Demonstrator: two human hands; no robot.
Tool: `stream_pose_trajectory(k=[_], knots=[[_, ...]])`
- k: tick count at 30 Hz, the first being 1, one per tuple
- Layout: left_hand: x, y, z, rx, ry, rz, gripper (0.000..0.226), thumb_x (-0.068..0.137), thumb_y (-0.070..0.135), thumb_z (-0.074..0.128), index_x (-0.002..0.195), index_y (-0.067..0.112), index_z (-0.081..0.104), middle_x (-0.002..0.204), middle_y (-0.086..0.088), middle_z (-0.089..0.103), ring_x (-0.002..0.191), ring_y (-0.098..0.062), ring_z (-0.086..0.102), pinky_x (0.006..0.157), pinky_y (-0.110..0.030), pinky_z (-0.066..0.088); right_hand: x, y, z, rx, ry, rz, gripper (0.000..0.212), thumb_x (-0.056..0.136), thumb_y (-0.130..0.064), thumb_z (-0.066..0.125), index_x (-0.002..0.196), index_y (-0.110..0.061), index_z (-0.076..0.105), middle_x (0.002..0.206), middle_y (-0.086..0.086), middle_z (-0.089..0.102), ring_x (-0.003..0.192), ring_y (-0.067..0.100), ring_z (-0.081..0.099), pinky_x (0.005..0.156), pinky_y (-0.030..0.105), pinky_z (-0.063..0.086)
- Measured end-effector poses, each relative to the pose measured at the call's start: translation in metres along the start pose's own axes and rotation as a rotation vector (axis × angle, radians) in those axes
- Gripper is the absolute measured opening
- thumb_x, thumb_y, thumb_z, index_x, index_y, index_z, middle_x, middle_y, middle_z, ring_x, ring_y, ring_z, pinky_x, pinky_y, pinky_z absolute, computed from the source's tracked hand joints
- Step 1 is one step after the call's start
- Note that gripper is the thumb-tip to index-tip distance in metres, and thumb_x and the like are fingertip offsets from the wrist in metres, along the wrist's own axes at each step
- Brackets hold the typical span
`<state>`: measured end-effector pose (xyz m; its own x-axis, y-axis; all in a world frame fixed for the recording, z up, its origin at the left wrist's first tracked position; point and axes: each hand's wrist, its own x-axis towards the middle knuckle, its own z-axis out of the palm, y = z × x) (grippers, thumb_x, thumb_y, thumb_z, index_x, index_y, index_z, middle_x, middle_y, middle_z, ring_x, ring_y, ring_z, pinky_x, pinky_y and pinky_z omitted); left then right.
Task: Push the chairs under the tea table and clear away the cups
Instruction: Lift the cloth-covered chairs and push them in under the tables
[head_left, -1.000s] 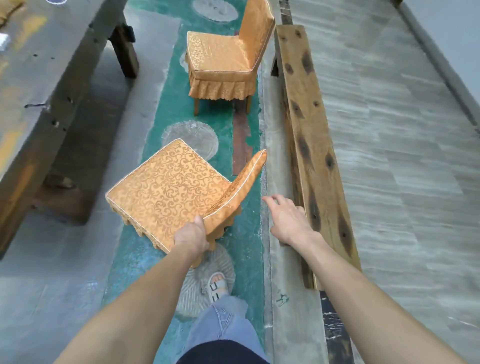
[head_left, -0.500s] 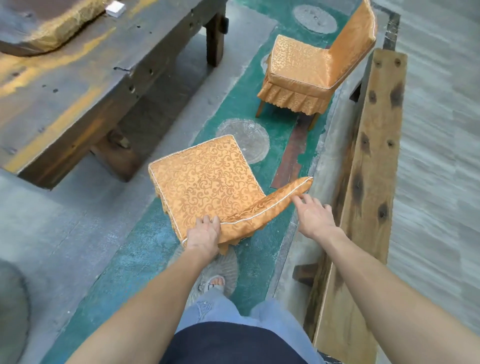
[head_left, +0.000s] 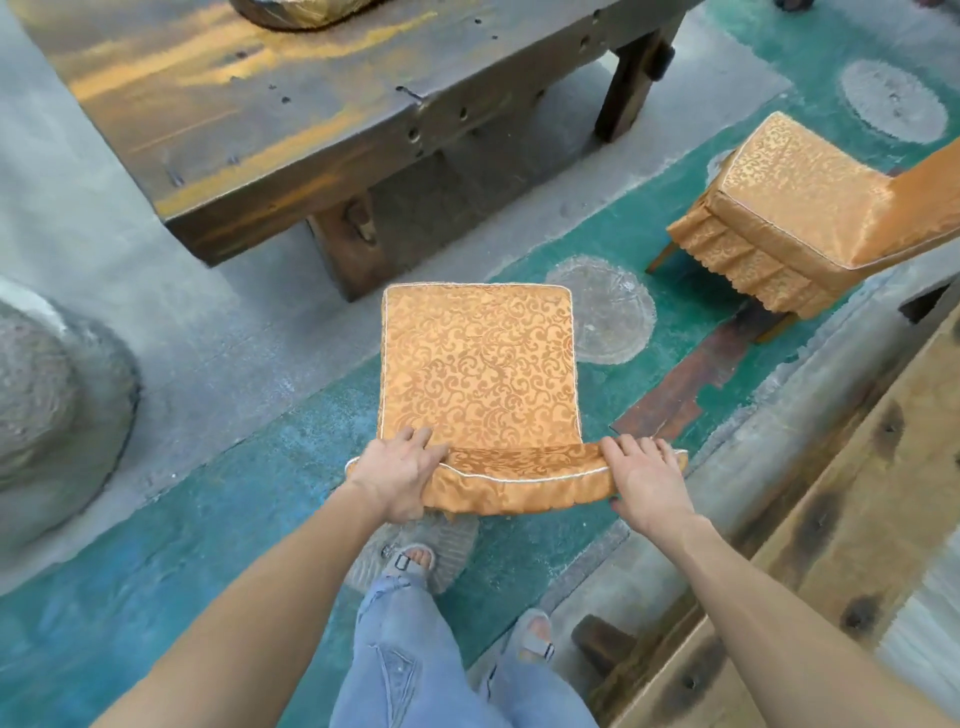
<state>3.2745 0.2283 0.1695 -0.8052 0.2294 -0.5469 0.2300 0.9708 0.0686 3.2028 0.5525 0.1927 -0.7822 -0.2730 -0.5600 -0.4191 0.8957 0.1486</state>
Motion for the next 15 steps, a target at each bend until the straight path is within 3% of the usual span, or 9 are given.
stream_pose_trajectory(k=[3, 5, 8, 11, 15], knots=[[0.002, -0.006, 0.005, -0.005, 0.116, 0.067, 0.055, 0.07, 0.036, 0.041, 0.124, 0.026, 0.041, 0.115, -0.002, 0.05, 0.107, -0.024, 0.052, 0.055, -0.035, 0.031, 0.016, 0.011, 0.014, 0.02, 0.168, -0.028, 0.051, 0.073, -0.008, 0.073, 0.116, -0.025, 0.051, 0.11, -0.003, 0.054, 0.11, 0.025, 0.054, 0.092, 0.045, 0.039], [0.0, -0.005, 0.004, 0.009, 0.198, 0.115, 0.056, 0.064, 0.038, 0.032, 0.116, 0.023, 0.049, 0.101, 0.002, 0.053, 0.095, -0.023, 0.056, 0.05, -0.031, 0.029, 0.02, 0.016, 0.024, -0.009, 0.222, -0.112, 0.059, 0.063, -0.006, 0.077, 0.114, -0.024, 0.054, 0.108, -0.003, 0.056, 0.104, 0.025, 0.056, 0.088, 0.048, 0.04], [-0.006, -0.002, 0.007, 0.036, 0.248, 0.129, 0.049, 0.059, 0.036, 0.048, 0.106, 0.021, 0.054, 0.092, 0.005, 0.053, 0.085, -0.02, 0.056, 0.049, -0.028, 0.029, 0.017, 0.001, 0.035, -0.021, 0.276, -0.35, 0.069, 0.054, -0.005, 0.074, 0.116, -0.026, 0.053, 0.109, -0.004, 0.056, 0.105, 0.025, 0.056, 0.088, 0.048, 0.041], [-0.005, -0.002, 0.009, 0.039, 0.228, 0.134, 0.046, 0.055, 0.036, 0.059, 0.098, 0.022, 0.049, 0.089, 0.004, 0.051, 0.08, -0.021, 0.055, 0.05, -0.028, 0.03, 0.026, -0.011, 0.032, 0.017, 0.289, -0.416, 0.068, 0.046, -0.014, 0.077, 0.109, -0.023, 0.054, 0.1, -0.002, 0.057, 0.096, 0.026, 0.059, 0.075, 0.042, 0.044], [-0.004, -0.004, 0.008, 0.01, 0.209, 0.149, 0.048, 0.053, 0.035, 0.064, 0.095, 0.022, 0.046, 0.091, 0.003, 0.05, 0.08, -0.022, 0.054, 0.05, -0.031, 0.044, 0.036, -0.002, 0.029, -0.01, 0.311, -0.543, 0.059, 0.045, -0.017, 0.073, 0.101, -0.02, 0.055, 0.093, -0.001, 0.055, 0.089, 0.026, 0.057, 0.068, 0.039, 0.049]])
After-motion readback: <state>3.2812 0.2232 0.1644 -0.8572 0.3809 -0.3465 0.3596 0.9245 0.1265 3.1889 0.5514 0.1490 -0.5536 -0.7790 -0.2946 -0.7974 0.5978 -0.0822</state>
